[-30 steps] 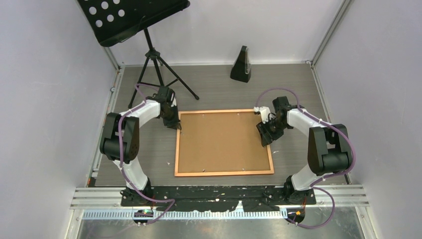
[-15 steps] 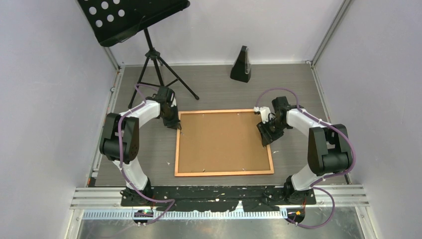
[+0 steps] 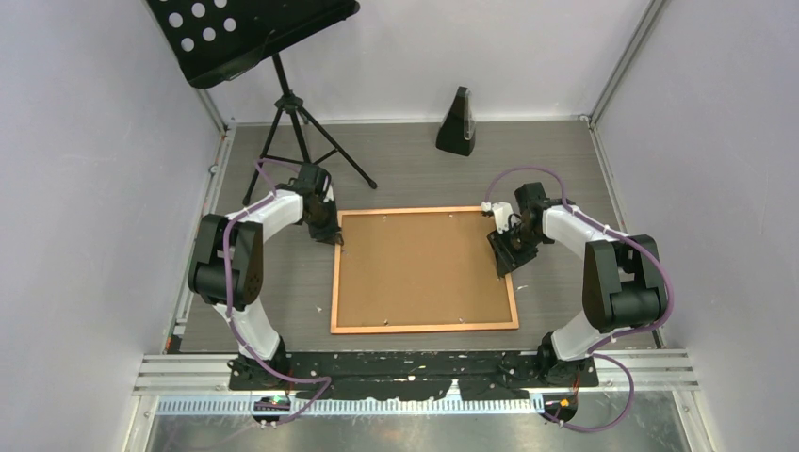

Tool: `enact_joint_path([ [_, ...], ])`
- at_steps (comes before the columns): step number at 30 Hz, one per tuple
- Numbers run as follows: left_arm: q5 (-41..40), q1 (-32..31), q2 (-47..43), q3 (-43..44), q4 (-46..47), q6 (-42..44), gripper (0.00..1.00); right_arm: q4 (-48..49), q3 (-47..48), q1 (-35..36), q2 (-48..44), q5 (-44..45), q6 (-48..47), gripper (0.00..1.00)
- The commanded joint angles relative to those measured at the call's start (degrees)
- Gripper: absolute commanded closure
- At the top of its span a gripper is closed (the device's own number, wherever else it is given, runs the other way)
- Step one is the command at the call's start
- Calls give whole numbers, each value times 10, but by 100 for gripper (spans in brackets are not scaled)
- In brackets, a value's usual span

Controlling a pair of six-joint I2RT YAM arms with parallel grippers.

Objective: Put the photo into the frame
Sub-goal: Install the photo frame at the center of the board.

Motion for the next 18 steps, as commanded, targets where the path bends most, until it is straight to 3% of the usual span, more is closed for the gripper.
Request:
enact_joint_path([
  [1,-6,6,-4,-12,12,-14,100,49,-8,0,16,84,-32,64],
  [18,-11,8,-3,-12,10,-12,100,46,4,-21,17,102,-57,74],
])
